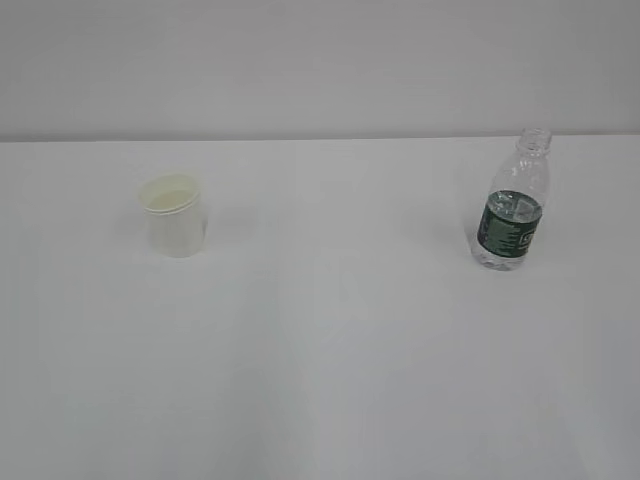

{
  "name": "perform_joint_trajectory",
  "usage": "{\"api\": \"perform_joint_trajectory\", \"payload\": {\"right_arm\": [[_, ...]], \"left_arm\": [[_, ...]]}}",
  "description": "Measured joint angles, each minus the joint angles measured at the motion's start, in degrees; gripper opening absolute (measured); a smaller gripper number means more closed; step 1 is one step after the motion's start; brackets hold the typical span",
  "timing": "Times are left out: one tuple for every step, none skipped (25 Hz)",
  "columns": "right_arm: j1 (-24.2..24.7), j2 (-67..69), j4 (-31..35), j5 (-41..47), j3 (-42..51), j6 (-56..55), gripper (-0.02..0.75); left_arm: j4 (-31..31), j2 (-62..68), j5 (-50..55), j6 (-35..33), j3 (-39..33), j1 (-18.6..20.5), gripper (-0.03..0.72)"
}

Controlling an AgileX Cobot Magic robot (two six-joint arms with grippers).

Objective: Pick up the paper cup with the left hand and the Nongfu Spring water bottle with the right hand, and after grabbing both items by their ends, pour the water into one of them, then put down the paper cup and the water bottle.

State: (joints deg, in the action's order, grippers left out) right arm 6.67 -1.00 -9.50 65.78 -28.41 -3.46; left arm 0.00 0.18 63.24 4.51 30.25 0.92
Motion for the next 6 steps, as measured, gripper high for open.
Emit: {"api": "perform_joint_trajectory", "payload": {"right_arm": [[0.00, 0.00, 0.00, 0.00, 0.00, 0.00, 0.572], [0.00, 0.00, 0.00, 0.00, 0.00, 0.00, 0.572], [0.00, 0.00, 0.00, 0.00, 0.00, 0.00, 0.572], [0.00, 0.00, 0.00, 0.00, 0.00, 0.00, 0.572], [0.00, 0.00, 0.00, 0.00, 0.00, 0.00, 0.572], [0.00, 0.00, 0.00, 0.00, 0.00, 0.00, 0.572]], "left_arm": [[0.00, 0.00, 0.00, 0.00, 0.00, 0.00, 0.412], [0.00, 0.00, 0.00, 0.00, 0.00, 0.00, 0.410], [0.00, 0.00, 0.00, 0.00, 0.00, 0.00, 0.409], [0.00, 0.00, 0.00, 0.00, 0.00, 0.00, 0.405], [0.00, 0.00, 0.00, 0.00, 0.00, 0.00, 0.401], [0.00, 0.00, 0.00, 0.00, 0.00, 0.00, 0.398]]}}
